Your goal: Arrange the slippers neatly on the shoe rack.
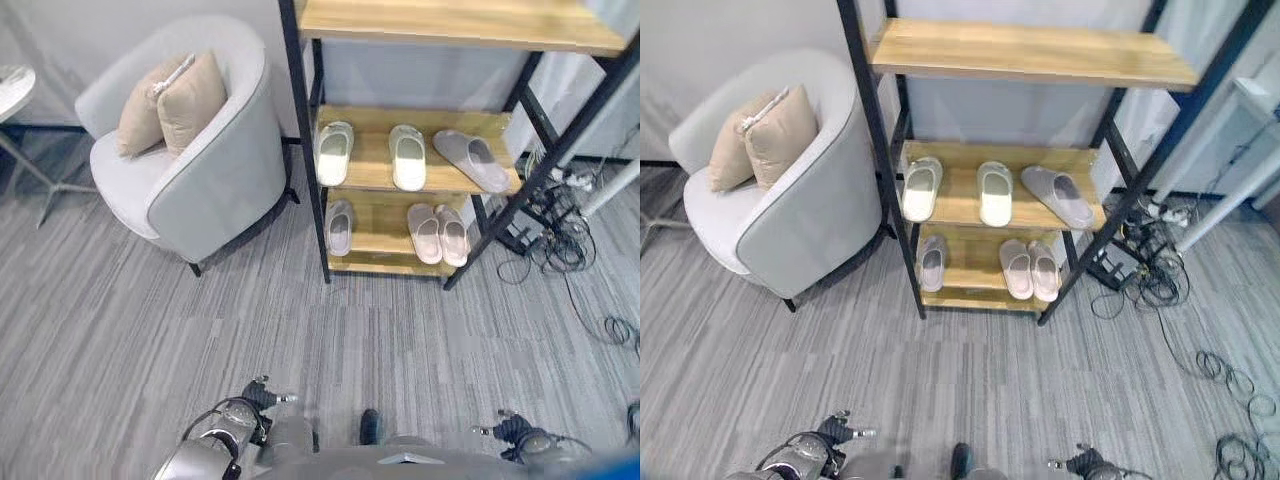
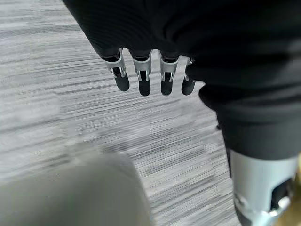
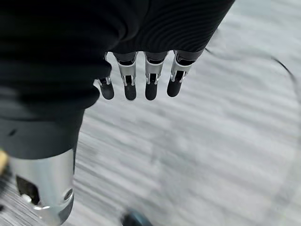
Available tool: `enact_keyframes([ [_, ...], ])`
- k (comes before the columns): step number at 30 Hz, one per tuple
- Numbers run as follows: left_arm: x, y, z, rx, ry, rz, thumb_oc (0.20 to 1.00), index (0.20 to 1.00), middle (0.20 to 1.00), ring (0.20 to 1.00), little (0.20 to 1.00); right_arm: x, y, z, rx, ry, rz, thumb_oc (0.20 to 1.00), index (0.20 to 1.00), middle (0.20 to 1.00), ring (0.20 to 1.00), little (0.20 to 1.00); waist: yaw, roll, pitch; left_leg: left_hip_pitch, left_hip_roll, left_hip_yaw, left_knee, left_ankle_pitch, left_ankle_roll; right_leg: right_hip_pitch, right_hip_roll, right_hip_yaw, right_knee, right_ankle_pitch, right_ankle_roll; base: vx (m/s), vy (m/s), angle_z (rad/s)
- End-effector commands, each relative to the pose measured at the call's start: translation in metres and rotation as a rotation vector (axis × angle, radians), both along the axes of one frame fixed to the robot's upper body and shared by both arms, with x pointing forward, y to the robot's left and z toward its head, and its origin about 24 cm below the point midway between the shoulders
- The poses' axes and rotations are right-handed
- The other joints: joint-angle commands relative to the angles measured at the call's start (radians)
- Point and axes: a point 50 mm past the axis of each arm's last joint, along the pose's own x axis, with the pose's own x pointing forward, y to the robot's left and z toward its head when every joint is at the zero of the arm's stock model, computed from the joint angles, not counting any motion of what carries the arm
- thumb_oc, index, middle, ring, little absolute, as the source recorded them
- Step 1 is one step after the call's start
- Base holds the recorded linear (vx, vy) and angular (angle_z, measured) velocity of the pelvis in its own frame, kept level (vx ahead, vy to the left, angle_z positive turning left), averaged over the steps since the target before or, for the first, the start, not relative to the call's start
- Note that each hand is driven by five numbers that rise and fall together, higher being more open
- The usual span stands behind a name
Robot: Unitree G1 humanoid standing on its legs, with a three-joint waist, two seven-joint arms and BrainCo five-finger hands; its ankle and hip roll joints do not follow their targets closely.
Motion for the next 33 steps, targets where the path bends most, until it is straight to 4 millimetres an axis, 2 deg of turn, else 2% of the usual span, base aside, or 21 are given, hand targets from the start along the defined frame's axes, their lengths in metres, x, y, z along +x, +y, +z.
enact_keyframes([
  [1,-0.016,-0.020,-0.009,-0.020,0.049,-0.031,1.000,1.000,1.000,1.000,1.000,-0.013,-0.013,0.001,-0.053,0.025,0.017,1.000,1.000,1.000,1.000,1.000,0.011,0.033,-0.016,0.069,0.003,-0.015,-0.477,0.053,0.033,0.009,-0.077,0.025,0.106,-0.040,0.180,0.12,0.028,0.38],
  [4,-0.021,-0.018,-0.010,-0.007,0.068,-0.029,1.000,1.000,1.000,1.000,1.000,-0.013,0.000,-0.003,-0.025,0.020,0.024,1.000,1.000,1.000,1.000,1.000,0.017,0.036,-0.025,0.076,0.002,-0.022,-0.581,0.093,0.035,0.021,-0.072,0.028,0.097,-0.044,0.188,0.16,0.091,0.17],
  [5,-0.025,-0.017,-0.012,-0.001,0.082,-0.020,1.000,1.000,1.000,1.000,1.000,-0.012,0.007,-0.005,-0.009,0.010,0.029,1.000,1.000,1.000,1.000,1.000,0.020,0.037,-0.040,0.100,-0.021,-0.068,-0.620,0.097,0.040,0.026,-0.073,0.040,0.102,-0.043,0.194,0.28,0.152,-0.34],
  [9,-0.040,-0.007,-0.014,0.031,0.130,-0.018,1.000,1.000,1.000,1.000,1.000,-0.010,0.017,-0.007,0.030,-0.020,0.004,1.000,1.000,1.000,1.000,1.000,0.014,0.041,-0.064,0.160,-0.039,-0.061,-0.667,0.085,0.064,0.036,-0.090,0.067,0.113,-0.037,0.214,0.21,0.170,-0.43],
  [12,-0.032,0.001,-0.010,0.068,0.102,-0.033,1.000,1.000,1.000,1.000,1.000,-0.004,0.025,-0.006,0.052,-0.050,0.000,1.000,1.000,1.000,1.000,1.000,0.006,0.057,-0.058,0.189,-0.057,-0.036,-0.661,0.057,0.101,-0.024,-0.115,0.098,0.270,-0.018,0.247,0.12,0.241,-0.13],
  [14,-0.024,0.002,-0.008,0.070,0.067,-0.024,1.000,1.000,1.000,1.000,1.000,0.001,0.027,-0.006,0.072,-0.073,-0.030,1.000,1.000,1.000,1.000,1.000,-0.008,0.070,-0.038,0.196,-0.063,-0.026,-0.656,0.055,0.120,-0.089,-0.125,0.114,0.398,0.062,0.272,0.02,0.144,0.06],
  [15,-0.016,0.003,-0.005,0.074,0.036,-0.016,1.000,1.000,1.000,1.000,1.000,0.001,0.026,-0.005,0.083,-0.099,-0.080,1.000,1.000,1.000,1.000,1.000,-0.022,0.088,-0.025,0.207,-0.058,-0.032,-0.660,0.051,0.125,-0.136,-0.129,0.123,0.475,0.075,0.279,0.05,0.103,-0.03],
  [16,-0.013,0.004,-0.004,0.075,0.025,-0.014,1.000,1.000,1.000,1.000,1.000,0.001,0.025,-0.004,0.081,-0.110,-0.097,1.000,1.000,1.000,1.000,1.000,-0.025,0.094,-0.025,0.217,-0.056,-0.032,-0.664,0.046,0.125,-0.144,-0.145,0.114,0.473,0.074,0.280,0.08,0.051,0.02],
  [18,-0.015,0.003,-0.004,0.075,0.024,-0.010,1.000,1.000,1.000,1.000,1.000,-0.001,0.024,-0.004,0.071,-0.114,-0.103,1.000,1.000,1.000,1.000,1.000,-0.022,0.102,-0.025,0.234,-0.043,-0.018,-0.671,0.030,0.118,-0.124,-0.210,0.051,0.383,0.063,0.274,0.08,-0.075,0.02],
  [19,-0.020,0.003,-0.006,0.069,0.038,-0.001,1.000,1.000,1.000,1.000,1.000,-0.001,0.025,-0.004,0.067,-0.123,-0.094,1.000,1.000,1.000,1.000,1.000,-0.017,0.105,-0.027,0.237,-0.030,0.004,-0.676,0.022,0.106,-0.124,-0.272,-0.017,0.253,0.085,0.272,0.08,-0.159,-0.21],
  [20,-0.025,0.001,-0.008,0.063,0.056,-0.009,1.000,1.000,1.000,1.000,1.000,-0.004,0.021,-0.004,0.057,-0.111,-0.099,1.000,1.000,1.000,1.000,1.000,-0.023,0.095,-0.032,0.234,-0.038,0.000,-0.672,0.020,0.102,-0.090,-0.273,-0.007,0.162,0.086,0.281,0.07,-0.173,-0.29],
  [21,-0.031,0.001,-0.010,0.067,0.072,-0.007,1.000,1.000,1.000,1.000,1.000,-0.004,0.020,-0.004,0.054,-0.117,-0.102,1.000,1.000,1.000,1.000,1.000,-0.025,0.086,-0.037,0.241,-0.044,0.006,-0.680,0.019,0.099,-0.084,-0.268,0.019,0.140,0.118,0.297,0.07,-0.150,-0.34],
  [22,-0.036,0.001,-0.011,0.075,0.087,-0.011,1.000,1.000,1.000,1.000,1.000,-0.005,0.019,-0.003,0.049,-0.123,-0.107,1.000,1.000,1.000,1.000,1.000,-0.022,0.083,-0.049,0.247,-0.041,0.014,-0.693,0.023,0.094,-0.078,-0.257,0.038,0.119,0.121,0.306,0.15,-0.240,0.02],
  [23,-0.053,-0.001,-0.016,0.071,0.141,-0.018,1.000,1.000,1.000,1.000,1.000,0.000,0.019,-0.001,0.047,-0.148,-0.102,1.000,1.000,1.000,1.000,1.000,-0.017,0.078,-0.068,0.262,-0.030,0.024,-0.730,0.040,0.077,-0.050,-0.241,0.042,0.069,0.130,0.308,0.15,-0.226,0.02],
  [26,-0.061,-0.002,-0.018,0.065,0.160,-0.013,1.000,1.000,1.000,1.000,1.000,0.007,0.009,0.005,0.039,-0.207,-0.159,1.000,1.000,1.000,1.000,1.000,-0.018,0.081,-0.079,0.264,-0.015,0.015,-0.742,0.051,0.061,-0.020,-0.221,0.024,0.034,0.110,0.302,0.09,-0.146,-0.07],
  [28,-0.062,-0.004,-0.018,0.062,0.158,-0.018,1.000,1.000,1.000,1.000,1.000,0.023,0.004,0.015,0.039,-0.295,-0.164,1.000,1.000,1.000,1.000,1.000,-0.020,0.084,-0.081,0.256,-0.004,0.003,-0.742,0.058,0.049,0.001,-0.207,0.008,0.009,0.098,0.297,0.04,-0.121,0.08],
  [29,-0.061,0.002,-0.017,0.066,0.168,-0.025,1.000,1.000,1.000,1.000,1.000,0.048,-0.034,0.039,-0.004,-0.359,-0.207,1.000,1.000,1.000,1.000,1.000,-0.017,0.077,-0.089,0.254,0.002,-0.002,-0.742,0.061,0.039,0.011,-0.202,-0.005,0.000,0.094,0.295,0.03,-0.082,0.05],
  [30,-0.057,0.001,-0.016,0.060,0.141,-0.023,1.000,1.000,1.000,1.000,1.000,0.051,-0.019,0.046,0.060,-0.492,-0.105,1.000,1.000,1.000,1.000,1.000,-0.023,0.081,-0.085,0.252,0.002,-0.002,-0.742,0.064,0.039,0.013,-0.199,-0.001,-0.003,0.092,0.295,0.01,-0.057,0.12],
  [31,-0.052,-0.001,-0.015,0.044,0.123,-0.044,1.000,1.000,1.000,1.000,1.000,0.050,-0.012,0.043,0.033,-0.448,-0.040,1.000,1.000,1.000,1.000,1.000,-0.031,0.083,-0.082,0.243,0.004,-0.001,-0.742,0.067,0.035,0.013,-0.198,-0.008,-0.009,0.091,0.296,-0.03,-0.015,0.17],
  [32,-0.050,-0.005,-0.015,0.045,0.110,-0.054,1.000,1.000,1.000,1.000,1.000,0.058,0.006,0.051,0.062,-0.529,0.022,1.000,1.000,1.000,1.000,1.000,-0.034,0.086,-0.077,0.238,0.005,-0.001,-0.742,0.068,0.035,0.010,-0.196,-0.011,-0.009,0.090,0.295,-0.04,-0.009,0.10],
  [33,-0.049,-0.006,-0.015,0.052,0.101,-0.067,1.000,1.000,1.000,1.000,1.000,0.059,0.015,0.054,0.076,-0.556,0.055,1.000,1.000,1.000,1.000,1.000,-0.039,0.089,-0.073,0.233,0.006,0.000,-0.742,0.071,0.033,0.008,-0.196,-0.011,-0.012,0.090,0.295,-0.07,0.010,0.07],
])
